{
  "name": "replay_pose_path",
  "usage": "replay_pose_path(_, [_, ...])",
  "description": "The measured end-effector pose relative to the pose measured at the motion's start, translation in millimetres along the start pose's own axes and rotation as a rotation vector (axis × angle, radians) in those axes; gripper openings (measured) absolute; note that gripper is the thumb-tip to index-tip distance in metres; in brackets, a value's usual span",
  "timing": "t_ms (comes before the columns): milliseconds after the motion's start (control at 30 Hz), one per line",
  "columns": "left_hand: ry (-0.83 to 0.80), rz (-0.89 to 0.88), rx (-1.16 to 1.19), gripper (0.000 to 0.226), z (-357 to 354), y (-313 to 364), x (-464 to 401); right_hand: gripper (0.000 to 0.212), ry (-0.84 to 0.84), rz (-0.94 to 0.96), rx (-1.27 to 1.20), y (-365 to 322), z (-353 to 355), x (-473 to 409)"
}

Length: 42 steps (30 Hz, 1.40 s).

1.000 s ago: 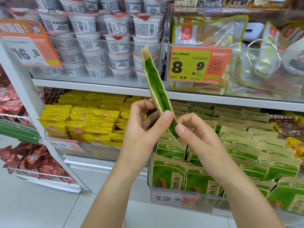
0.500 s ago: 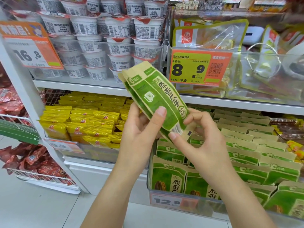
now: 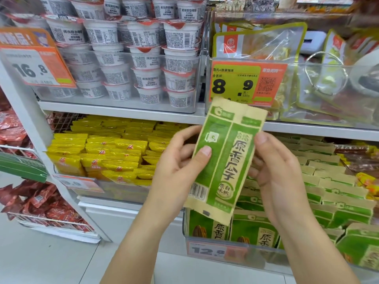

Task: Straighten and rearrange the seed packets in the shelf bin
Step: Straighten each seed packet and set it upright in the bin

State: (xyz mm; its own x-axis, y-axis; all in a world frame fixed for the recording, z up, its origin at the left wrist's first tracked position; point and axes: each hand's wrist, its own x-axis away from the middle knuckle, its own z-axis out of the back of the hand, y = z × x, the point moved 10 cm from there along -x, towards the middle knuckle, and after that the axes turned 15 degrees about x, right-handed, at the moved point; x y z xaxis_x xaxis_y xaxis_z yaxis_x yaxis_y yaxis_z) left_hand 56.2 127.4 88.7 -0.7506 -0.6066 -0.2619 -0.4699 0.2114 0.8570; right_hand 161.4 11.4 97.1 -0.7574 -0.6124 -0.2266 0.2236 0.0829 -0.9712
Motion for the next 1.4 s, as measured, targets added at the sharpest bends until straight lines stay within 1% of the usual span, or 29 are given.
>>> replay_pose_path(67, [0.037, -0.103, -0.166, 0.036, 0.6, 6.5, 1.6, 0.023, 0.035, -0.021, -0.014, 3.1, 2.7, 0.7])
replay_pose_path(167, [0.073, -0.3, -0.496, 0.02, -7.4, 27.0, 7.1, 0.02, 0.091, 0.026, 0.022, -2.8, 1.4, 5.5])
replay_pose_path(233, [0.097, -0.392, -0.658, 0.011, -13.6, 36.5, 11.5, 0.018, 0.092, 0.071, 0.021, -8.3, -5.1, 10.2])
replay_pose_path(267, [0.123, -0.417, -0.716, 0.01, -14.3, 39.5, 13.1, 0.018, 0.085, 0.085, 0.013, -10.2, -8.4, 12.2])
replay_pose_path(367, [0.207, -0.429, -0.797, 0.029, -11.6, 45.4, 15.7, 0.018, 0.054, 0.123, 0.016, -14.0, -15.8, 14.2])
replay_pose_path(400, [0.227, -0.434, -0.807, 0.031, -10.2, 46.8, 16.5, 0.018, 0.044, 0.129, 0.019, -14.2, -17.7, 14.2])
replay_pose_path(500, [0.254, -0.453, -0.813, 0.03, -7.7, 50.0, 17.6, 0.019, 0.026, 0.135, 0.012, -13.9, -21.1, 13.9])
replay_pose_path(767, [0.231, -0.519, -0.877, 0.023, -16.4, 51.7, 21.5, 0.019, 0.007, 0.155, 0.0, -18.7, -25.6, 16.0])
replay_pose_path(967, [0.237, -0.518, -0.876, 0.026, -15.9, 49.8, 21.8, 0.018, 0.006, 0.168, 0.024, -20.8, -25.0, 16.5])
replay_pose_path(1100, [0.233, -0.436, -0.795, 0.02, -9.0, 43.5, 16.4, 0.022, -0.046, 0.103, 0.042, -14.1, -27.0, 14.4])
replay_pose_path(1167, [0.244, -0.351, -0.661, 0.018, -1.2, 38.6, 11.6, 0.024, -0.079, 0.054, 0.024, -9.3, -26.7, 12.9])
replay_pose_path(1267, [0.245, -0.233, -0.445, 0.023, 5.8, 31.5, 5.2, 0.022, -0.085, 0.023, 0.002, -5.1, -23.5, 10.5])
replay_pose_path(1400, [0.185, -0.099, -0.338, 0.033, 4.1, 18.8, 1.6, 0.026, -0.122, 0.045, -0.026, -5.1, -27.9, 11.0])
